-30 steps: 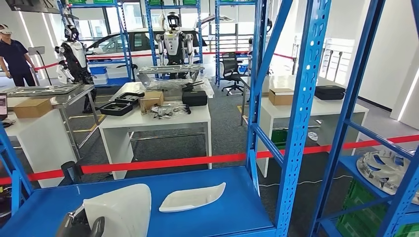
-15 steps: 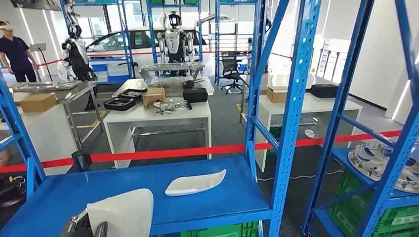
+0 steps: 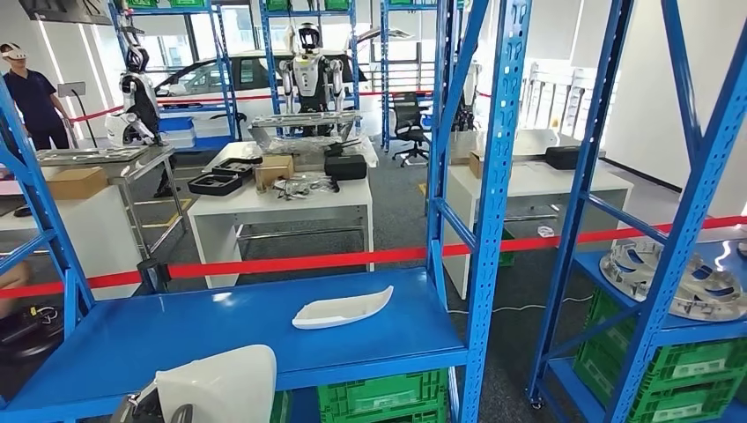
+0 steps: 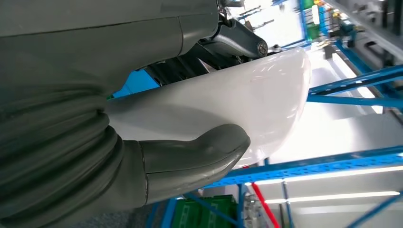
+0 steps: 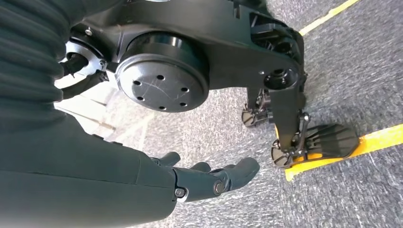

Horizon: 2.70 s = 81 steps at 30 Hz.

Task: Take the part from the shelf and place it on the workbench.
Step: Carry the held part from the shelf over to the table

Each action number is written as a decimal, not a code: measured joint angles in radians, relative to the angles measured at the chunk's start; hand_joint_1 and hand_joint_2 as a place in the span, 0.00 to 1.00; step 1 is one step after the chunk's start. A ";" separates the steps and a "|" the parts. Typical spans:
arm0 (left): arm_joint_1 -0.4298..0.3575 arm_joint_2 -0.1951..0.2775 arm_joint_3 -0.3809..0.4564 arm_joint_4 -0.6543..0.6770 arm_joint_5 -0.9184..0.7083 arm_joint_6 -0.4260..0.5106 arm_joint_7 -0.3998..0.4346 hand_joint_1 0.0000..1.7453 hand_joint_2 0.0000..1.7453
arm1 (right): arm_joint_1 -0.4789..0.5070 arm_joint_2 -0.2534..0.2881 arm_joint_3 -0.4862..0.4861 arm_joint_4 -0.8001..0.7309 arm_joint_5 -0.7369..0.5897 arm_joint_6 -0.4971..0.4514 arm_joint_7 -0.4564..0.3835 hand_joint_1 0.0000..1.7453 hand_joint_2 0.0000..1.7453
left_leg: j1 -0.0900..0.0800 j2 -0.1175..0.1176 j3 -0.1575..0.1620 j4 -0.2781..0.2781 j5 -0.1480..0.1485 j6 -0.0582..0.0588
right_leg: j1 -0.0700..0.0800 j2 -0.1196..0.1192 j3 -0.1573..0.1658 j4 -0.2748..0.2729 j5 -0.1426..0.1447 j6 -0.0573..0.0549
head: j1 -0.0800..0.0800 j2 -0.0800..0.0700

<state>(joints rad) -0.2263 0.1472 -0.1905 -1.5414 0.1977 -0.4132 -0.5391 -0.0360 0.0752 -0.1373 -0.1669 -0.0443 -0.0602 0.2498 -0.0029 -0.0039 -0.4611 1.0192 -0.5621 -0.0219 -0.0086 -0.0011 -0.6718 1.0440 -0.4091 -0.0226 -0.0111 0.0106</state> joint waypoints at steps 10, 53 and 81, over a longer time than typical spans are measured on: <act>0.005 -0.009 0.000 -0.002 -0.001 -0.001 0.003 1.00 1.00 | 0.003 0.002 -0.001 0.000 -0.001 -0.003 0.000 0.00 1.00 | -0.004 0.008 -0.120 -0.023 0.109 0.046 | -0.001 0.008 -0.057 0.268 -0.163 0.031 | 0.008 0.000; 0.037 -0.005 0.022 -0.004 -0.012 -0.003 -0.001 1.00 1.00 | 0.003 -0.004 -0.001 -0.001 0.021 0.029 0.000 0.00 1.00 | 0.009 0.004 -0.248 0.143 0.028 -0.021 | 0.001 -0.001 0.119 -0.017 -0.104 -0.020 | 0.004 0.000; 0.032 -0.007 0.023 0.020 -0.016 -0.013 -0.007 1.00 1.00 | 0.007 -0.004 -0.001 -0.001 0.023 0.035 0.000 0.00 1.00 | 0.004 0.008 -0.223 0.024 0.157 -0.006 | -0.002 0.003 0.161 -0.027 -0.143 0.003 | 0.006 0.000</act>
<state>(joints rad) -0.1942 0.1399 -0.1675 -1.5214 0.1820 -0.4262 -0.5464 -0.0289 0.0714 -0.1381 -0.1675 -0.0210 -0.0250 0.2499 0.0013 0.0043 -0.6844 1.0431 -0.4053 -0.0276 -0.0104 0.0019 -0.5106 1.0173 -0.5523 -0.0199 -0.0051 0.0107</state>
